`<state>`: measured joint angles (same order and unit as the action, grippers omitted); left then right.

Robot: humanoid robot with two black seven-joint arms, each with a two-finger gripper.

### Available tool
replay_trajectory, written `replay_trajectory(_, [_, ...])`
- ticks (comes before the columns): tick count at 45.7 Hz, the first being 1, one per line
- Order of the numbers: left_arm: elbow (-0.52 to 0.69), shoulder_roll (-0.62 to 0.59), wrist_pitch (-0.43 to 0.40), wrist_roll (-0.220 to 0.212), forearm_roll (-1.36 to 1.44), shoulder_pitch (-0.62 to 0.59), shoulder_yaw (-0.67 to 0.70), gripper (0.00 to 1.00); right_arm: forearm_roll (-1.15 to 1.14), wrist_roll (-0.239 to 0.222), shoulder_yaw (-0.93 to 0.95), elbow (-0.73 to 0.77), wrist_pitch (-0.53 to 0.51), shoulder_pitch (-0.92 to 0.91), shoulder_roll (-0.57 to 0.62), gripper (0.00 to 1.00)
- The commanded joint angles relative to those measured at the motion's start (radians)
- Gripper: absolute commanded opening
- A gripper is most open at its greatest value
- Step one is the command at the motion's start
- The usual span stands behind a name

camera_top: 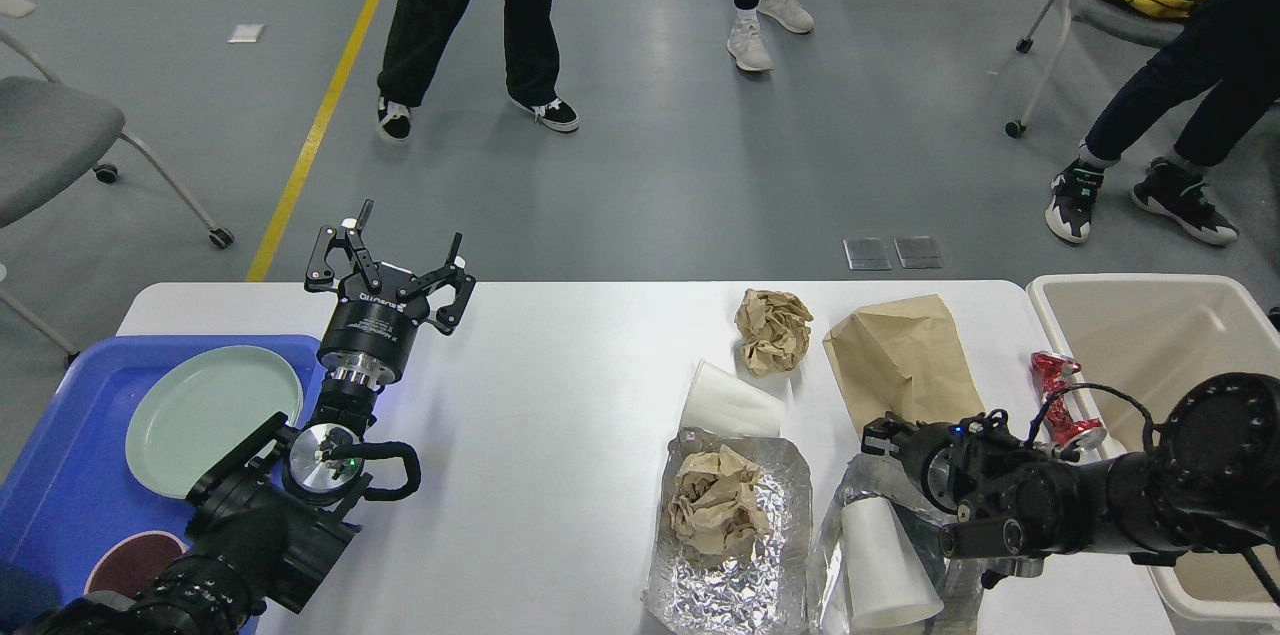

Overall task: Tidy desktop
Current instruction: 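Lift the brown paper bag and drop it into the white bin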

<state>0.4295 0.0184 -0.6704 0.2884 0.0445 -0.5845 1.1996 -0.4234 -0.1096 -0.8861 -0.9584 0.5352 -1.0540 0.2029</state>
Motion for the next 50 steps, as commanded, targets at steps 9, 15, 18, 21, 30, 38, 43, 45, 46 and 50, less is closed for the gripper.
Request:
replay_trajectory(9, [0.0, 0.0, -0.002, 0.0, 0.0, 0.0, 0.0, 0.96, 0.0, 0.011, -0.007, -0.408, -0.014, -0.29, 0.246, 0.0])
replay_trajectory(15, [0.0, 0.0, 0.0, 0.0, 0.0, 0.0, 0.0, 0.96, 0.0, 0.027, -0.089, -0.65, -0.104, -0.515, 0.378, 0.0])
replay_trajectory(18, [0.0, 0.0, 0.0, 0.0, 0.0, 0.002, 0.0, 0.96, 0.002, 0.047, -0.143, -0.741, -0.214, -0.671, 0.44, 0.0])
replay_trajectory(21, [0.0, 0.0, 0.0, 0.0, 0.0, 0.002, 0.0, 0.96, 0.002, 0.071, -0.189, -0.787, -0.398, -0.855, 0.492, 0.0])
replay_trajectory(30, [0.0, 0.0, 0.0, 0.0, 0.0, 0.0, 0.0, 0.96, 0.018, 0.091, -0.186, -0.787, -1.052, -1.288, 0.595, 0.0])
replay_trajectory(38, [0.0, 0.0, -0.002, 0.0, 0.0, 0.002, 0.0, 0.96, 0.023, 0.08, -0.198, -0.777, -1.186, -1.376, 0.59, 0.0])
replay_trajectory(43, [0.0, 0.0, -0.002, 0.0, 0.0, 0.0, 0.0, 0.96, 0.014, 0.074, -0.283, -0.682, -1.158, -1.279, 0.596, 0.0])
replay_trajectory(45, [0.0, 0.0, -0.001, 0.0, 0.0, 0.0, 0.0, 0.96, 0.012, 0.076, -0.321, -0.611, -1.112, -1.217, 0.598, 0.0])
replay_trajectory(46, [0.0, 0.0, 0.0, 0.0, 0.0, 0.0, 0.0, 0.96, 0.012, 0.074, -0.338, -0.57, -1.085, -1.175, 0.599, 0.0])
replay_trajectory(50, [0.0, 0.0, -0.002, 0.0, 0.0, 0.0, 0.0, 0.96, 0.012, 0.076, -0.363, -0.361, -0.965, -0.962, 0.607, 0.0])
